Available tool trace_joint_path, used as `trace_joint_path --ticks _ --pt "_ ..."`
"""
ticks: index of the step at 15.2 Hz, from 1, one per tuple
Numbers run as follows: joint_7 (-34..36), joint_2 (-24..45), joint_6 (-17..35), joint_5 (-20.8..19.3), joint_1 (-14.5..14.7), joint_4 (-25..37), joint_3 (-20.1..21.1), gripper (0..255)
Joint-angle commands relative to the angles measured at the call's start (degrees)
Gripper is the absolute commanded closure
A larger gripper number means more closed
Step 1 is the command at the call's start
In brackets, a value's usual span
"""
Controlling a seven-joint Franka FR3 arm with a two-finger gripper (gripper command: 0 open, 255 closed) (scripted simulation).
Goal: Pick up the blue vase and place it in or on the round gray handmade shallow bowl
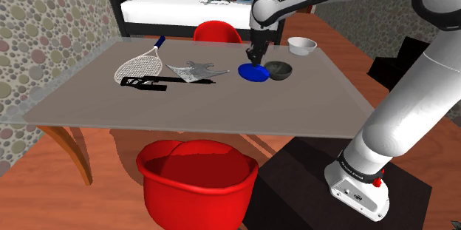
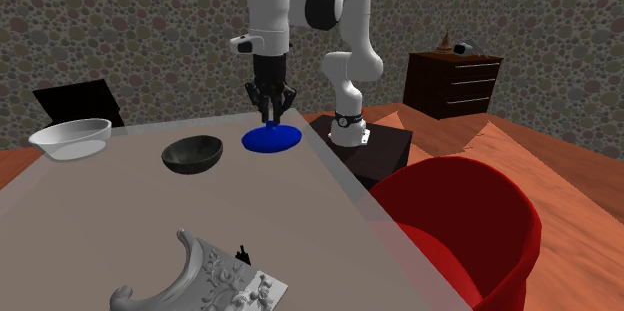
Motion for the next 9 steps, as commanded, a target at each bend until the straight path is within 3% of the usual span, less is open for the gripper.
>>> trace_joint_path --ticks 1,3,9 --pt "-0.1 -0.3 -1.5 0.1 0.0 1.2 0.0 255" --pt "-0.2 -0.7 -2.8 0.1 0.0 2.1 0.0 255" --pt "-8.3 1.6 -4.4 0.0 -3.8 6.5 -4.2 255"
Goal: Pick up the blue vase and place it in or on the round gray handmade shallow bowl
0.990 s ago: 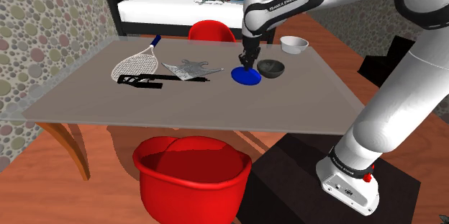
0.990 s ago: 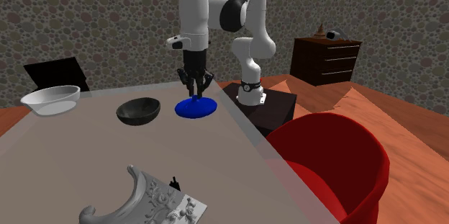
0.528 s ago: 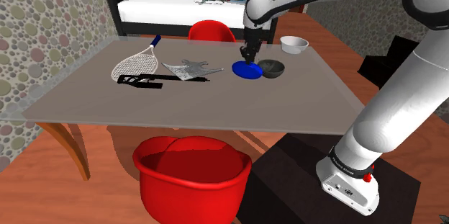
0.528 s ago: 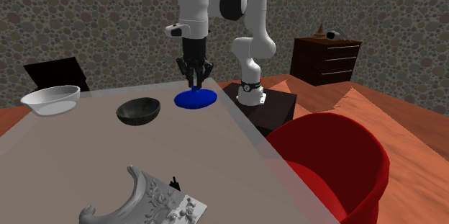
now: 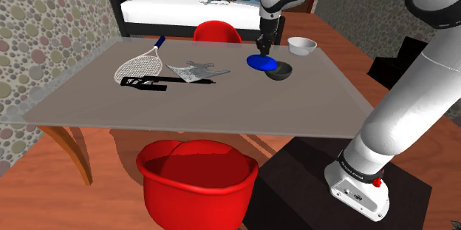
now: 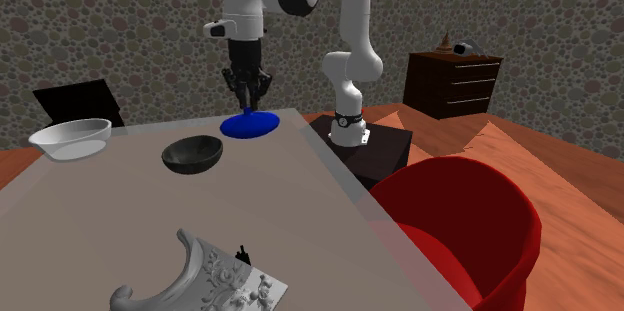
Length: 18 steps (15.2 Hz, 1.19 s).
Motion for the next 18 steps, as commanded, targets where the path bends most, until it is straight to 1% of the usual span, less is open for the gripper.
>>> trace_joint_path --ticks 1,8,15,16,18 --pt "-2.8 1.2 -0.6 0.1 -1.3 2.0 -1.4 255" --pt "-12.1 6.6 -3.4 1.0 -5.9 10.8 -5.6 255" --pt "-21.1 14.9 -7.6 3.2 -11.1 23.7 -9.0 255" --pt "-21.7 15.6 -8.0 3.4 -11.5 24.7 -9.1 255" --pt "-21.7 15.6 -6.5 3.4 -11.5 23.3 -9.1 255"
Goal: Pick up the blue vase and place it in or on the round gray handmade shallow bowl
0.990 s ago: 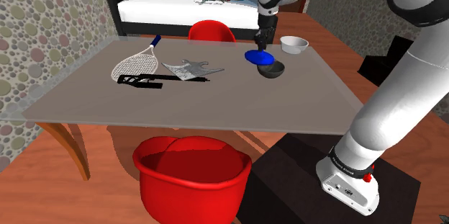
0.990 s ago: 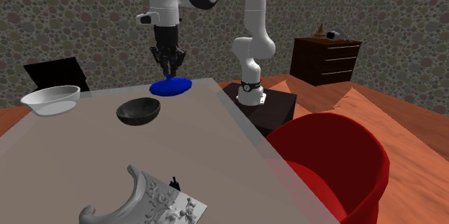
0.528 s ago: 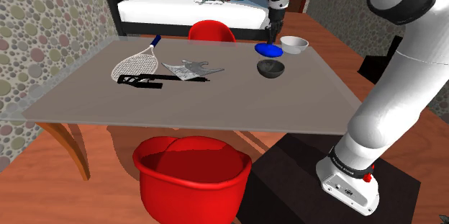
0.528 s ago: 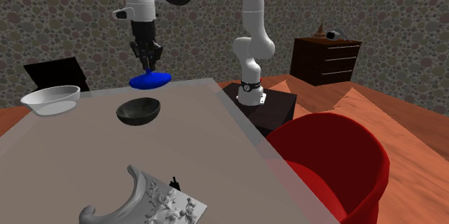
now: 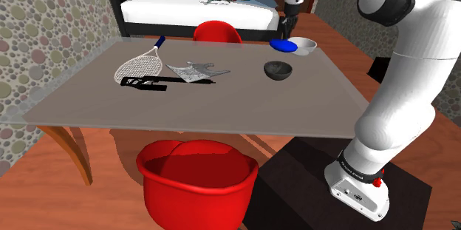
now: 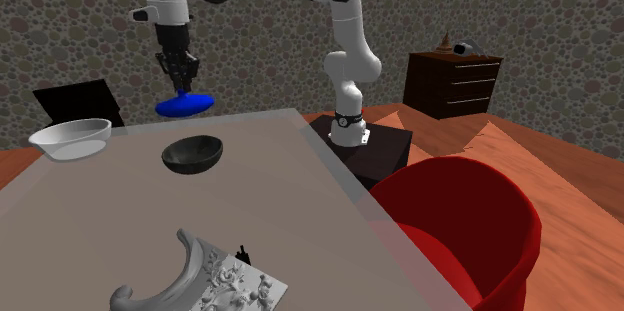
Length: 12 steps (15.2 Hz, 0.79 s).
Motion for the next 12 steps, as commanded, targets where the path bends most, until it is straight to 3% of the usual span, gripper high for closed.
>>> trace_joint_path --ticks 1,12 --pt "-0.3 0.3 1.3 0.1 -0.2 -1.0 -0.1 255" --pt "0.0 1.6 9.3 0.3 -0.2 -7.7 0.1 255"
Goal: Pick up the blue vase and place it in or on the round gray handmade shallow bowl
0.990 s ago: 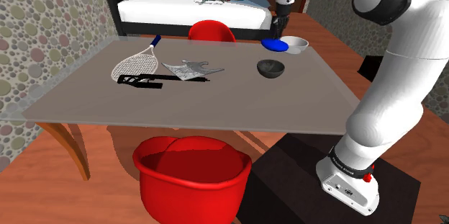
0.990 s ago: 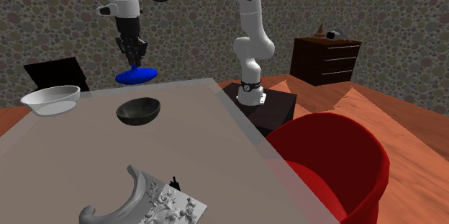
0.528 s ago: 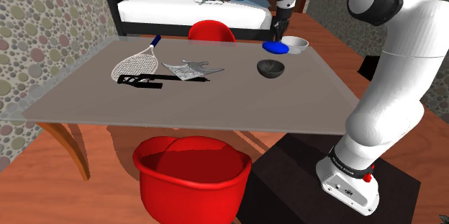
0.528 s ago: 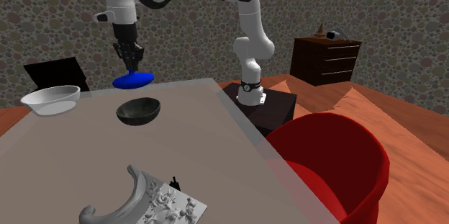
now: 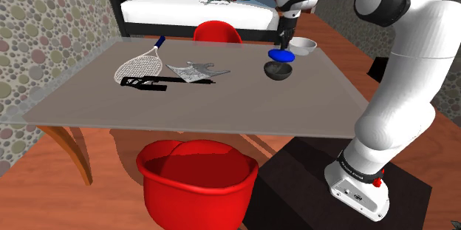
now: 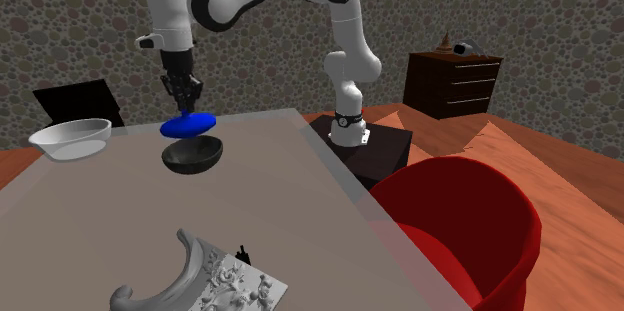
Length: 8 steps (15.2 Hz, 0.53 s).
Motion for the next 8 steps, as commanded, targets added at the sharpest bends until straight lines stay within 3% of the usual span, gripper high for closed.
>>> trace_joint_path --ticks 1,8 --pt "0.0 0.3 1.5 0.1 0.0 -1.1 0.0 255" --pt "0.1 2.0 6.4 0.4 -0.1 -4.3 0.2 255"
